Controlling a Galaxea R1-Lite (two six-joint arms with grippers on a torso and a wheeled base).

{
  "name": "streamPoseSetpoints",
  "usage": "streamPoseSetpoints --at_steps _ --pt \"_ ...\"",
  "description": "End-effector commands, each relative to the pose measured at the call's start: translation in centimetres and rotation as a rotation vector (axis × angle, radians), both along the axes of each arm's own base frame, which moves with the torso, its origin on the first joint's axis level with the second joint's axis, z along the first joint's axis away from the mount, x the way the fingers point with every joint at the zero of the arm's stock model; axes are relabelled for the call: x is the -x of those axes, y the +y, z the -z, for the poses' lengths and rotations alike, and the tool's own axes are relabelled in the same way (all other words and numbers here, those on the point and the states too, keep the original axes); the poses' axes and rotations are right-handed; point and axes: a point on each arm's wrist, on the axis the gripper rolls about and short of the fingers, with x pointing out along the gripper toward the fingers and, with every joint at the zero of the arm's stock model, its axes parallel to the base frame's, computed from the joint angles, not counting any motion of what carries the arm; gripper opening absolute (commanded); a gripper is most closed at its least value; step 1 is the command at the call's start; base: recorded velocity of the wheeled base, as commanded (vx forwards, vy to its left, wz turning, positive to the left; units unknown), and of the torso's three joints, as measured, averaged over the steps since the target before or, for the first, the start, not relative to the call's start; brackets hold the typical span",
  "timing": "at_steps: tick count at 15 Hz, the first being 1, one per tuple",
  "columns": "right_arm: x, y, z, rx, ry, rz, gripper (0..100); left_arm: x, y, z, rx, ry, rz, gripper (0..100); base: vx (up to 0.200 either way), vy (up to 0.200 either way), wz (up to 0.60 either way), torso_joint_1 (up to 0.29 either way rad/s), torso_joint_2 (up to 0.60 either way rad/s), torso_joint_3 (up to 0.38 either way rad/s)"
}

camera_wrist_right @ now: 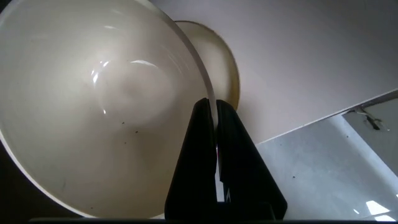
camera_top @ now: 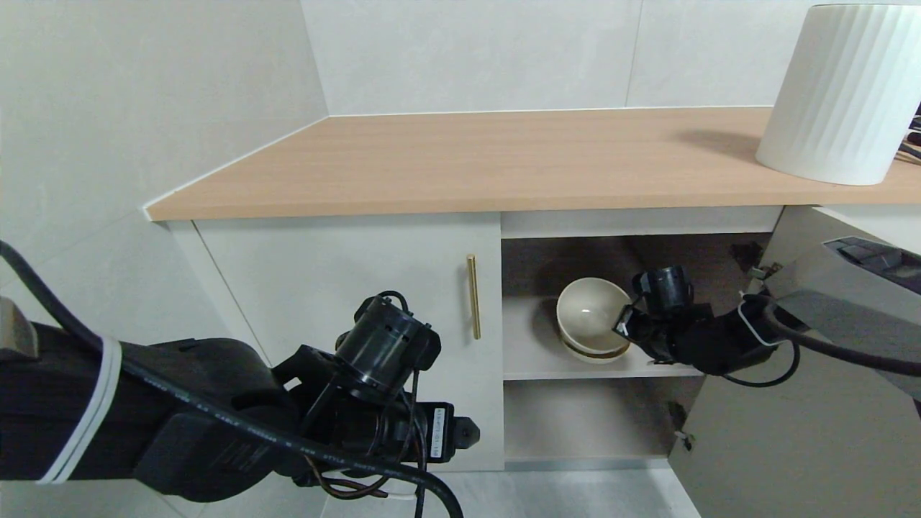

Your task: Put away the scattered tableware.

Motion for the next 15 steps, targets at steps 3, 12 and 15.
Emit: streamPoseSetpoints --at_steps 3,12,15 --pt "-0.50 -0.24 0.77 0.008 0.008 0.015 0 -0.02 -0.02 0.06 -0.002 0.001 0.000 100 0.000 0.000 0.00 0.000 0.00 0.000" --pt "-0.74 -0.17 1.34 0.015 0.018 0.018 100 -0.03 -0.03 0.11 -0.003 0.002 0.000 100 0.000 0.000 0.00 0.000 0.00 0.000" --pt "-0.68 -0.19 1.35 0.016 0.021 0.016 100 -0.03 -0.03 0.11 -0.003 0.002 0.000 100 0.000 0.000 0.00 0.000 0.00 0.000"
